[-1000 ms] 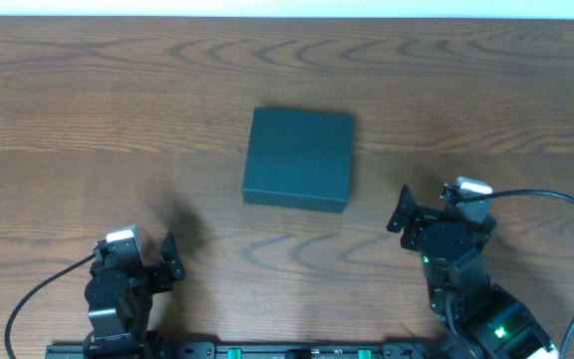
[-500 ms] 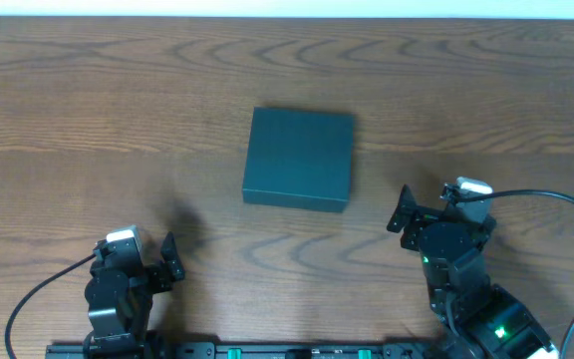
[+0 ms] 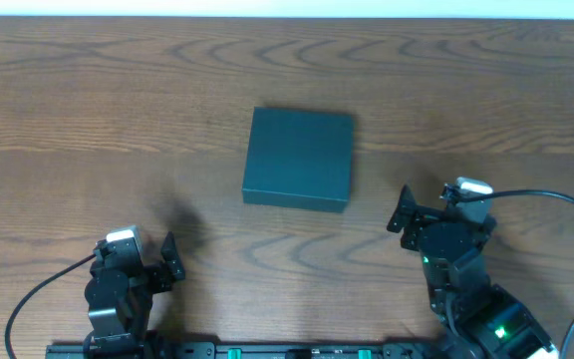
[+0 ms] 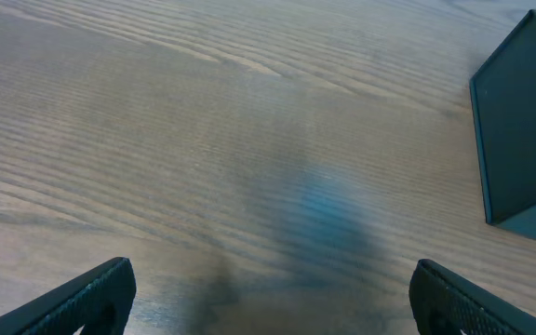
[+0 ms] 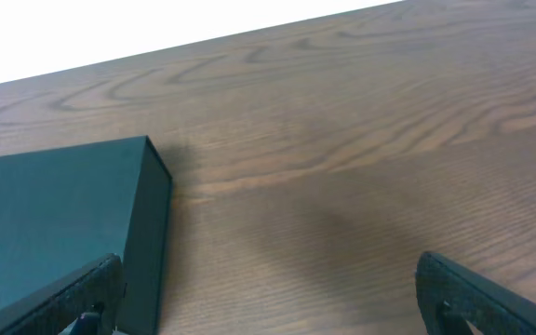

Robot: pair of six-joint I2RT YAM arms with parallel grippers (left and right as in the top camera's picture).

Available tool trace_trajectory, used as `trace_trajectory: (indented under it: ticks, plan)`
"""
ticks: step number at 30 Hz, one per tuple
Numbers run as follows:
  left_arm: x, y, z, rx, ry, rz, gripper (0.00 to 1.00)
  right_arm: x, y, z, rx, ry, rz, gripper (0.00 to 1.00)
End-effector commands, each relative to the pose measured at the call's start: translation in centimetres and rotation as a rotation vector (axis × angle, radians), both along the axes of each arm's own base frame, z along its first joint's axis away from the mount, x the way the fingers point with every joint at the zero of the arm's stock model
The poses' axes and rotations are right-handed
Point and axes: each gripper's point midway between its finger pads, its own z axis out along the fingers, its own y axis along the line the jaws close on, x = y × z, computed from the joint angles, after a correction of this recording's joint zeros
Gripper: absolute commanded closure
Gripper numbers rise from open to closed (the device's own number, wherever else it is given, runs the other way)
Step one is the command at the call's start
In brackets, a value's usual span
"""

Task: Pack container

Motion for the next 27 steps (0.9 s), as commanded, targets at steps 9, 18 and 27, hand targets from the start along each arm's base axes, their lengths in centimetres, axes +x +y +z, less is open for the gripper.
trace_trajectory:
  ticks: [9, 18, 27]
  plan:
    - [0.0, 0.1, -0.1, 0.010, -0.003, 0.000, 0.05, -3.8, -6.4, 1.0, 0.070, -0.111, -0.142, 0.01]
    - [0.0, 0.1, -0.1, 0.010, -0.003, 0.000, 0.05, -4.2, -6.5, -2.4, 0.082, -0.211, -0.098, 0.01]
    - [0.0, 0.1, -0.1, 0.010, -0.003, 0.000, 0.05, -2.5, -3.6, -7.3, 0.004, -0.152, 0.089, 0.01]
